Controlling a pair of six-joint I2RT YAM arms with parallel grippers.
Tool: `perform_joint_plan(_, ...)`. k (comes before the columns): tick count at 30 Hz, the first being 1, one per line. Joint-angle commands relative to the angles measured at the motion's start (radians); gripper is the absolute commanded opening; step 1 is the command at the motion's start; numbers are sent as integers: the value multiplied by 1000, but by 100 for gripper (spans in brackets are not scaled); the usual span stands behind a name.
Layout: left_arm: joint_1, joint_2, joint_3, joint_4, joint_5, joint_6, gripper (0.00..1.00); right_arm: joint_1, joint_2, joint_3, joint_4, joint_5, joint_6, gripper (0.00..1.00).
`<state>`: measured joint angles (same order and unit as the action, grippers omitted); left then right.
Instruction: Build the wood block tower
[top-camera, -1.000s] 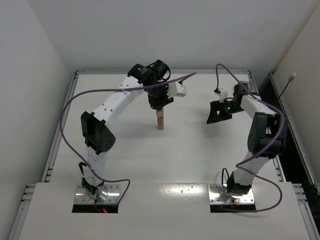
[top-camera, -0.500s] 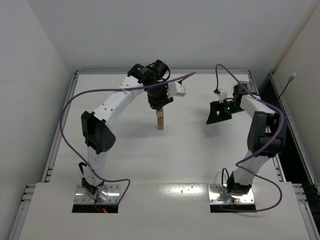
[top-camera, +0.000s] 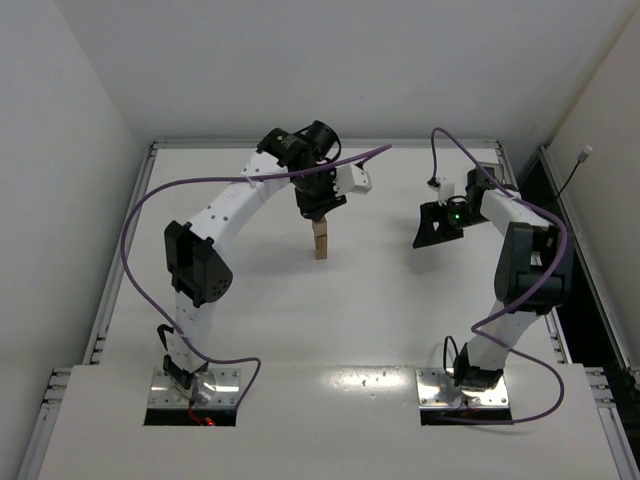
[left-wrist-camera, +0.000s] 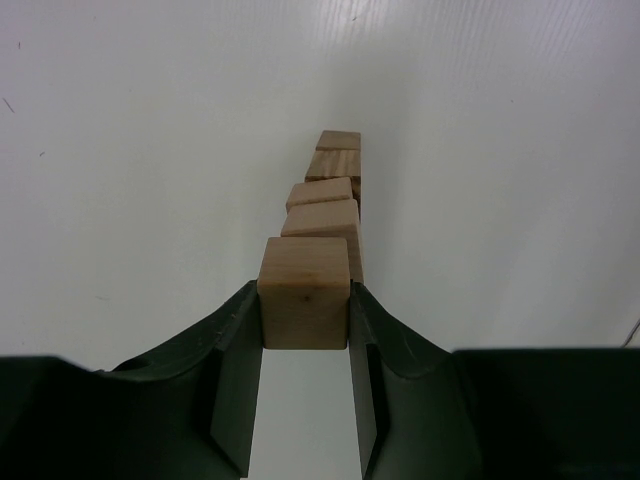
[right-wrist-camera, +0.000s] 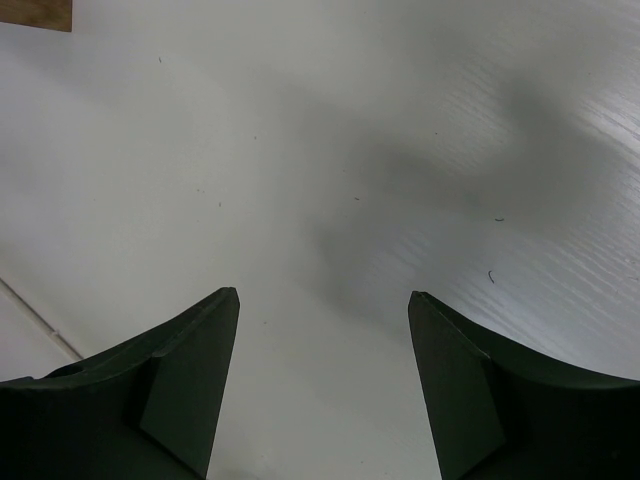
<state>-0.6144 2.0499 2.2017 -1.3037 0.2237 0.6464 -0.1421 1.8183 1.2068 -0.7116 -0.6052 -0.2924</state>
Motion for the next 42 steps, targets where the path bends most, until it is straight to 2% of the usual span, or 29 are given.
perform_joint_plan(1, 8, 7, 16, 0, 6, -1, 30, -5, 4, 39, 11, -24, -13, 66)
perform_joint_plan(20, -1, -2, 26, 0, 6, -1, 31, -5, 4, 39, 11, -24, -13, 66)
perform_joint_plan(26, -10, -2, 26, 0, 6, -1, 42, -5, 4, 39, 11, -24, -13, 66)
perform_joint_plan(27, -10, -2, 26, 0, 6, -11, 46, -5, 4, 39, 11, -24, -13, 66)
perform_joint_plan(28, -10, -2, 26, 0, 6, -11, 53, -5, 4, 39, 11, -24, -13, 66)
perform_joint_plan(30, -10, -2, 26, 0, 6, -11, 58, -5, 4, 39, 11, -24, -13, 66)
perform_joint_plan(31, -10, -2, 26, 0, 6, -11, 65, -5, 4, 30, 11, -24, -13, 66)
perform_joint_plan(34, -10, -2, 35, 0, 6, -21, 76, -5, 4, 30, 11, -24, -13, 66)
perform_joint_plan(38, -10, -2, 75, 0, 6, -54, 83, -5, 4, 30, 20, -24, -13, 66)
perform_joint_plan(42, 13, -2, 177, 10, 77, -111, 88, -5, 4, 30, 20, -24, -13, 66)
